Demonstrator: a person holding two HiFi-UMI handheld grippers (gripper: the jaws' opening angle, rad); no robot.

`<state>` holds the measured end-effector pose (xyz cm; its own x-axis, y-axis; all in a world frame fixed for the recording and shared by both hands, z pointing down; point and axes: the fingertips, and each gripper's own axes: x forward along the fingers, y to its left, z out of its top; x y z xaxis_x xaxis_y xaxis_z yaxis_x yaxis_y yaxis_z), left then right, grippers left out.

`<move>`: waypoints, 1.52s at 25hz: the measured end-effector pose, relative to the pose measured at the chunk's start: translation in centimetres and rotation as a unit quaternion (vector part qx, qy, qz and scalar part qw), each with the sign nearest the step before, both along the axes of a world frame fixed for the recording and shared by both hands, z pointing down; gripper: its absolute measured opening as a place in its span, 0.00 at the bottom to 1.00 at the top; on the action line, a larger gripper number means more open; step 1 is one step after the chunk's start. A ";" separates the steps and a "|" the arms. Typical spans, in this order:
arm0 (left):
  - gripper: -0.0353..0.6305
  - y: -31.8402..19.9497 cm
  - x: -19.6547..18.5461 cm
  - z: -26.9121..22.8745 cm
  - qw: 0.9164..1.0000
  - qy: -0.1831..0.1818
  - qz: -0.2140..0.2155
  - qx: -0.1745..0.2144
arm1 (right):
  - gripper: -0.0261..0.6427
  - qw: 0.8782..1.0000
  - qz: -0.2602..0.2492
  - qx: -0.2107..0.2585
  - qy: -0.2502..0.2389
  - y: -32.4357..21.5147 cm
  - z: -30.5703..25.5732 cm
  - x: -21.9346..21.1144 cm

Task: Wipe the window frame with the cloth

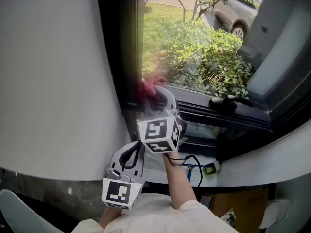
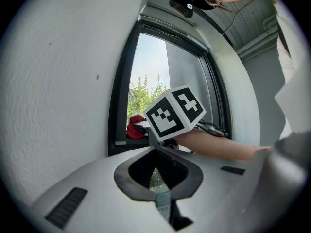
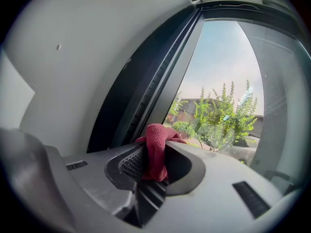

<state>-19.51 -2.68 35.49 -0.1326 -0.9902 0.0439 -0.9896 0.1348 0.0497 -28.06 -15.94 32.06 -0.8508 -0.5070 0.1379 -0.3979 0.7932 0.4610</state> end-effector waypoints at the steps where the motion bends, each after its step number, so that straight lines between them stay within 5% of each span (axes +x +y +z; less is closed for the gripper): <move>1: 0.06 0.1 0.0 0.3 1.000 -0.001 0.000 -0.005 | 0.17 1.000 0.002 0.000 0.002 -0.1 0.0 0.1; 10: 0.06 0.0 0.6 -0.1 1.000 -0.004 0.008 -0.004 | 0.17 0.998 0.045 0.004 0.037 -1.7 0.6 2.0; 38: 0.06 0.0 1.5 -0.6 1.000 -0.010 0.012 0.007 | 0.17 0.997 0.064 -0.010 0.033 -2.8 0.6 3.9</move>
<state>-17.98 -2.68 34.85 -0.1091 -0.9936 0.0280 -0.9934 0.1100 0.0321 -24.20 -18.71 32.68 -0.7677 -0.6078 0.2029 -0.4659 0.7469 0.4745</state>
